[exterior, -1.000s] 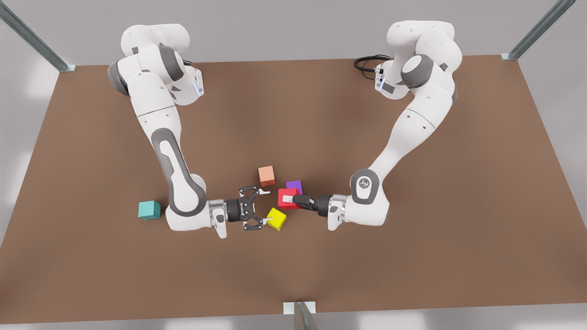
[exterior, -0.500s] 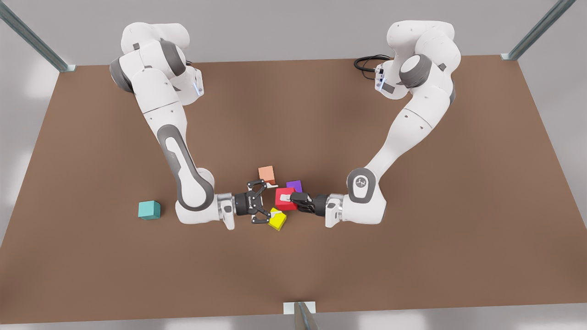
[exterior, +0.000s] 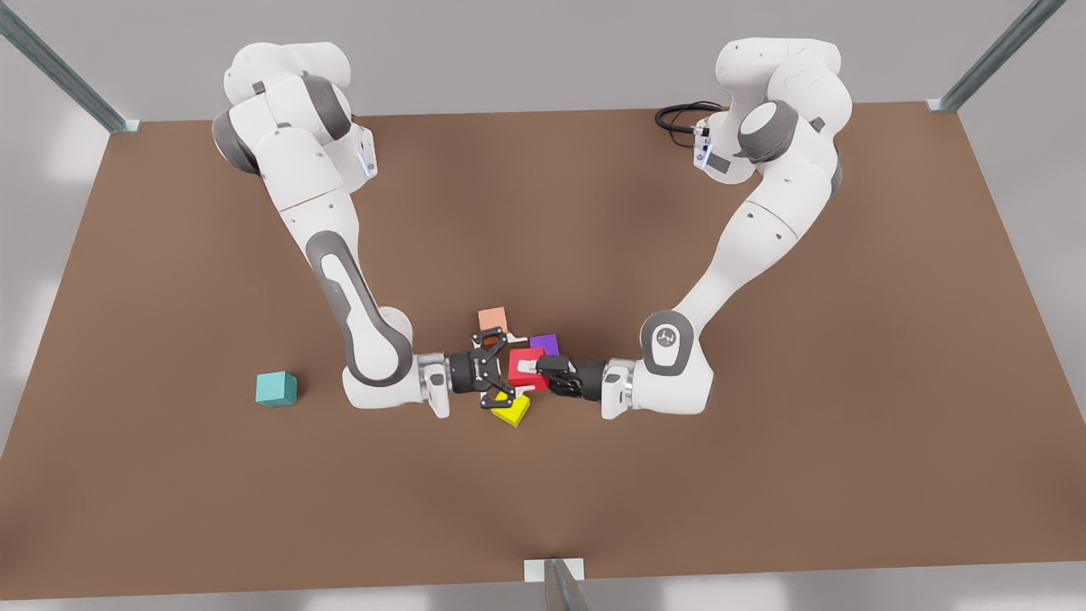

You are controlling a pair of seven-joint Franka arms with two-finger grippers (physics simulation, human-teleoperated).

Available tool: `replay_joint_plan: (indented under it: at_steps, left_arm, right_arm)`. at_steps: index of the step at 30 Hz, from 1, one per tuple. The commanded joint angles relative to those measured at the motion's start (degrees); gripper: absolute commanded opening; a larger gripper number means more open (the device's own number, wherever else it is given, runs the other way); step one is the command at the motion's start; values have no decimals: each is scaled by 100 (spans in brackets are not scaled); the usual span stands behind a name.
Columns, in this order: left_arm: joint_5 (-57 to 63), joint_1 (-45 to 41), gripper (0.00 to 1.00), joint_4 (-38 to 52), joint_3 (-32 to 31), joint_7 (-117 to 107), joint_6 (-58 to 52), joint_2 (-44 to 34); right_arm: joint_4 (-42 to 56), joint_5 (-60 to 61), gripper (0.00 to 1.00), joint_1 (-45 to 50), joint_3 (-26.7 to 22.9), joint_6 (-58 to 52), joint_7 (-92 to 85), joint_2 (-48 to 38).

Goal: Pick up red wooden cube and pass to hand red wooden cube and place in blue wooden cube

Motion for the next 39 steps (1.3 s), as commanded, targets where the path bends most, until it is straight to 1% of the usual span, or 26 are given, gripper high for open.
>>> replay_joint_plan:
  at_steps: [1, 9, 10, 11, 12, 13, 14, 15, 16, 17, 23, 25, 29, 30, 31, 32, 33, 34, 35, 36, 37, 38, 39]
  left_arm:
    - [-86, 1, 57, 4, -22, 516, -39, -11]
    - [-86, -8, 57, 4, -48, 516, 5, 6]
    - [-86, -8, 57, 4, -48, 516, 5, 6]
    - [-77, -17, 57, 4, -48, 516, 5, 6]
    - [-77, -17, 57, 4, -48, 516, 14, 6]
    - [-77, -17, 57, 4, -48, 516, 14, 6]
    - [-77, -17, 57, 4, -48, 516, 32, 6]
    - [-77, -17, 60, 4, -57, 516, 40, 6]
    - [-77, -17, 93, 4, -57, 516, 40, 6]
    - [-77, -17, 100, 4, -57, 516, 40, 6]
    - [-59, 45, 100, 4, -57, 516, 32, -20]
    - [-42, 238, 100, -31, -66, 524, -38, -46]
    - [37, 879, 100, -58, -92, 498, -777, -108]
    - [668, 1125, 100, -49, -74, 34, -1101, -310]
    - [1662, 1337, 100, 205, -75, -925, -2093, -354]
    - [2286, 1661, 100, 759, -48, -1505, -3402, -354]
    - [3470, 1899, 100, 953, -92, -1524, -4659, -424]
    - [5483, 1891, 100, 1023, -215, -1111, -5601, -1012]
    - [6917, 1794, 100, 1014, -312, -1110, -6058, -1382]
    - [7762, 1741, 100, 1014, -329, -1128, -6270, -1681]
    - [7965, 1837, 100, 1023, -303, -1574, -6384, -1945]
    - [7974, 1890, 100, 1023, -312, -2235, -6797, -2068]
    - [7904, 1978, 100, 971, -295, -2315, -6790, -2304]
  right_arm:
    - [-33, 31, 100, -5, 2, 39, -399, 3]
    - [-42, 84, 100, 3, 2, 39, -434, 82]
    - [-42, 84, 98, 3, 2, 39, -434, 82]
    - [-33, 92, 80, 3, 2, 39, -434, 91]
    - [-15, 92, 60, 3, 2, 39, -434, 108]
    - [-7, 92, 54, 12, 2, 39, -443, 117]
    - [2, 101, 54, 12, 2, 39, -434, 117]
    - [2, 101, 54, 21, 2, 39, -443, 117]
    - [2, 101, 54, 21, 2, 39, -434, 117]
    - [2, 101, 54, 21, 2, 39, -434, 117]
    - [11, 92, 54, -5, 2, 31, -434, 108]
    - [11, 84, 54, -23, -7, 31, -434, 108]
    - [46, -22, 54, -137, -7, -57, -434, 82]
    - [134, -66, 54, -286, -16, -153, -390, 91]
    - [195, -478, 54, -506, -68, -330, -346, 126]
    - [222, -1216, 54, -778, -68, -330, -259, 170]
    - [327, -2191, 53, -1095, -68, -347, -65, 170]
    - [591, -3307, 53, -1306, -77, -356, 619, 108]
    - [775, -4195, 53, -1482, -86, -426, 1401, 38]
    - [1091, -5153, 53, -1622, -95, -663, 2044, -15]
    - [1162, -6074, 53, -1763, -103, -734, 2378, -216]
    - [1162, -6928, 53, -1781, -244, -734, 2528, -340]
    - [1232, -7615, 53, -1746, -560, -699, 2686, -401]
